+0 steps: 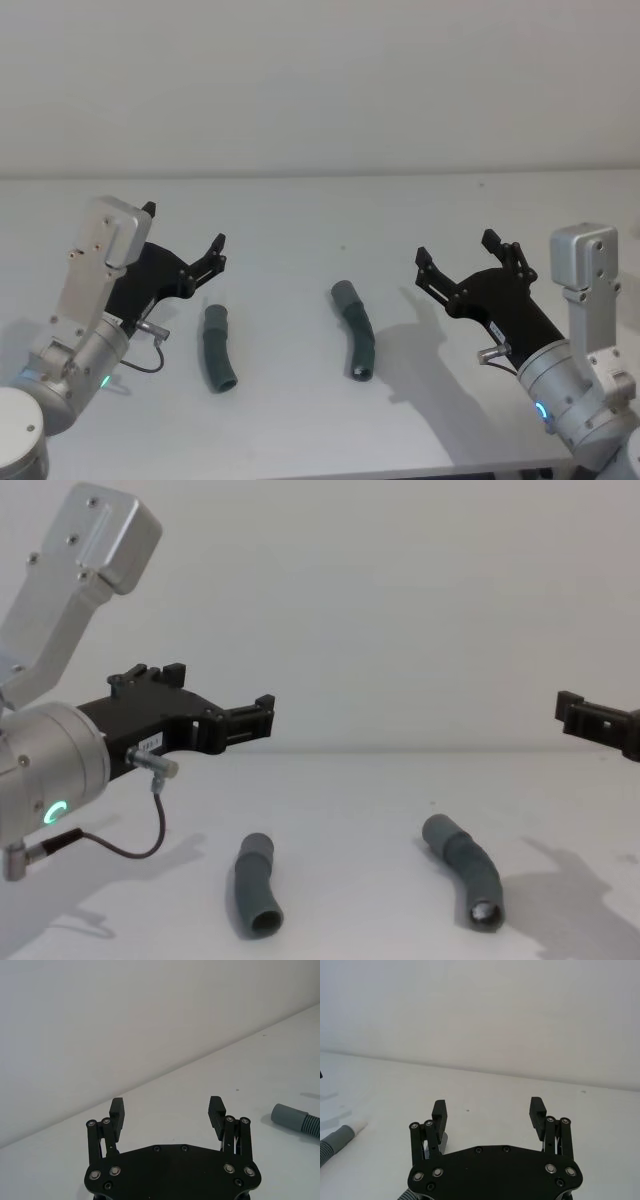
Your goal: Use both hands to pick up one end of the pipe from the table, align the ends, and insert them.
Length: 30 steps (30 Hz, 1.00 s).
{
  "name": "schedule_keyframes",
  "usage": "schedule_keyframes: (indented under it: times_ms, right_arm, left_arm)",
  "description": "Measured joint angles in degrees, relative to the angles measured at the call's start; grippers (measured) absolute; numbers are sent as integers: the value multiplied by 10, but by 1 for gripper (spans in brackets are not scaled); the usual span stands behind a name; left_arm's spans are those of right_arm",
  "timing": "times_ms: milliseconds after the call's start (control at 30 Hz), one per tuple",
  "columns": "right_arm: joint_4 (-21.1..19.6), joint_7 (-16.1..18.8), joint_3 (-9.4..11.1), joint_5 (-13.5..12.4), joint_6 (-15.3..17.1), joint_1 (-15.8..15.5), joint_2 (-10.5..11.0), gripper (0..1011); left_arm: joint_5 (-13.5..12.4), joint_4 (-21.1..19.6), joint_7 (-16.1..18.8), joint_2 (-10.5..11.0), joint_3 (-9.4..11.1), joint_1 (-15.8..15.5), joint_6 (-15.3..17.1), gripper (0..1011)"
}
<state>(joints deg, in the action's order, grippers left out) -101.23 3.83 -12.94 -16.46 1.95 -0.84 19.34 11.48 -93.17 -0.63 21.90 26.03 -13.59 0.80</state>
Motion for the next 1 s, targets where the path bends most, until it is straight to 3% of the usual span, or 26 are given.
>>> schedule_keyframes:
  times_ms: [1000]
  right_arm:
    - [0, 0, 0, 0, 0, 0, 0, 1004]
  left_arm:
    - [1, -2, 0, 0, -2, 2, 3, 1001]
